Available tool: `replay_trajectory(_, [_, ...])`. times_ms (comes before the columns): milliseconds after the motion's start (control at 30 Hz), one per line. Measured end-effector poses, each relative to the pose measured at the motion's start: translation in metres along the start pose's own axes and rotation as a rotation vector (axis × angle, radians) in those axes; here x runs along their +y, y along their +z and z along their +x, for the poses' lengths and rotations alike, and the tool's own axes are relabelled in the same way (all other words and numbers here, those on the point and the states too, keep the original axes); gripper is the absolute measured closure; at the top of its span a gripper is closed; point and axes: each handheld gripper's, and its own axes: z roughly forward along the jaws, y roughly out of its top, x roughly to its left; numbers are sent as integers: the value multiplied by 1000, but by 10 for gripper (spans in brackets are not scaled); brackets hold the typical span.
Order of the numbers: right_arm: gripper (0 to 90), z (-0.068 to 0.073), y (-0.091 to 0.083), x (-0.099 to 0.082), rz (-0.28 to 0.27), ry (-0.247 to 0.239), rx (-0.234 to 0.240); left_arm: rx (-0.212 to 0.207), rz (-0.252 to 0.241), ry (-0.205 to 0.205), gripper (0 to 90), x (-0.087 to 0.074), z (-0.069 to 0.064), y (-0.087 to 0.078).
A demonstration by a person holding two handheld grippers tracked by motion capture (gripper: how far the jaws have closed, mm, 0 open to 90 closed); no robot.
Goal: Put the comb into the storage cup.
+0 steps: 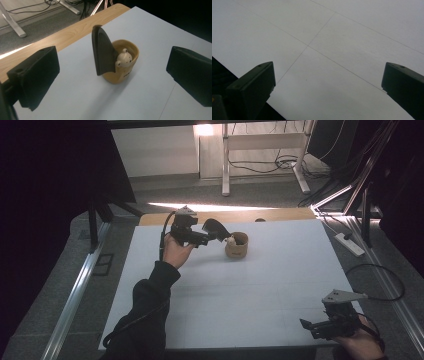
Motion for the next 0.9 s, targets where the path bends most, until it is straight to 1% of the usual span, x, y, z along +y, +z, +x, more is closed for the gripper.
replay_trajectory(300, [0, 0, -1, 0, -10, 5, -4, -4, -10, -9, 0, -9, 0, -6])
replay_trajectory(667, [0, -1, -2, -1, -19, 28, -22, -16, -1, 0, 0, -23, -7, -14])
replay_trajectory(900, [0, -2, -2, -1, -21, 34, -24, -23, 8, -10, 0, -34, -9, -15])
